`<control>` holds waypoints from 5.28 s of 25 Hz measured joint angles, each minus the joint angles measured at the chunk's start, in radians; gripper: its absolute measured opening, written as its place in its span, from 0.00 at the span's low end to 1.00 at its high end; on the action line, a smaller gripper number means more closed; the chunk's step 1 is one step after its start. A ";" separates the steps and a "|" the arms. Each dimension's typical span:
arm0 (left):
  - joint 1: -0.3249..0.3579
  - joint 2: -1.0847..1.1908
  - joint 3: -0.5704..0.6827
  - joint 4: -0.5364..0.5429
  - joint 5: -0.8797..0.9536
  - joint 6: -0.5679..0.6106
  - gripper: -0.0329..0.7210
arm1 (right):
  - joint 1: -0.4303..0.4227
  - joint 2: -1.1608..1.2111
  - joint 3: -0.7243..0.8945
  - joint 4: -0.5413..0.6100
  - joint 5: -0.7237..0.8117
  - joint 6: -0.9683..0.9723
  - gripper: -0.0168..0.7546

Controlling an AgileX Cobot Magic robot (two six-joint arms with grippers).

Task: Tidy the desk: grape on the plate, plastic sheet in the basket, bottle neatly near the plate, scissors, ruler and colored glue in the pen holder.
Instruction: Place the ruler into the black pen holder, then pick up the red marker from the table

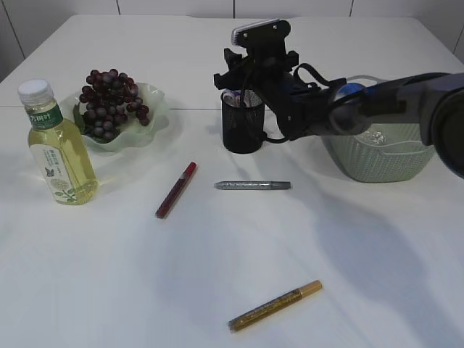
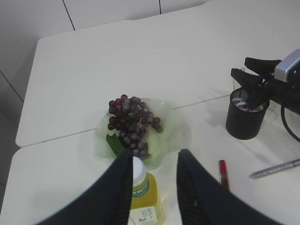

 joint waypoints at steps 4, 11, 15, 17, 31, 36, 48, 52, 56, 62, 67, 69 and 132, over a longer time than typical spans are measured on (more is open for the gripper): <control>0.000 0.000 0.000 -0.004 -0.005 0.000 0.36 | 0.000 -0.066 0.000 0.002 0.062 0.000 0.53; 0.000 0.000 0.000 0.012 -0.011 0.000 0.36 | 0.000 -0.267 0.000 0.033 0.303 0.000 0.52; 0.000 0.000 0.000 0.033 -0.013 0.002 0.36 | 0.000 -0.409 0.000 0.094 0.553 0.000 0.52; 0.000 0.000 0.000 0.034 -0.013 0.002 0.36 | 0.000 -0.489 0.000 0.115 0.714 0.000 0.52; 0.000 0.052 0.000 -0.056 0.092 -0.048 0.36 | 0.000 -0.895 -0.004 0.134 1.470 0.034 0.52; 0.000 0.082 0.000 -0.119 0.144 -0.045 0.36 | 0.000 -0.893 -0.004 0.145 1.788 0.068 0.52; -0.074 0.337 -0.163 -0.261 0.340 0.021 0.39 | 0.000 -0.898 0.121 0.257 1.830 0.146 0.52; -0.074 0.446 -0.240 -0.261 0.427 0.021 0.40 | 0.000 -0.951 0.249 0.283 1.830 0.149 0.52; -0.074 0.566 -0.307 -0.274 0.488 0.021 0.40 | 0.000 -1.032 0.367 0.285 1.829 0.152 0.52; -0.074 0.748 -0.400 -0.283 0.497 0.021 0.47 | 0.000 -1.154 0.487 0.285 1.829 0.154 0.52; -0.074 0.916 -0.531 -0.285 0.536 0.022 0.48 | 0.000 -1.207 0.493 0.287 1.829 0.154 0.52; -0.074 0.976 -0.587 -0.287 0.548 0.022 0.48 | 0.000 -1.211 0.493 0.288 1.829 0.154 0.52; -0.074 1.397 -0.845 -0.350 0.548 0.080 0.44 | 0.000 -1.212 0.495 0.290 1.829 0.156 0.52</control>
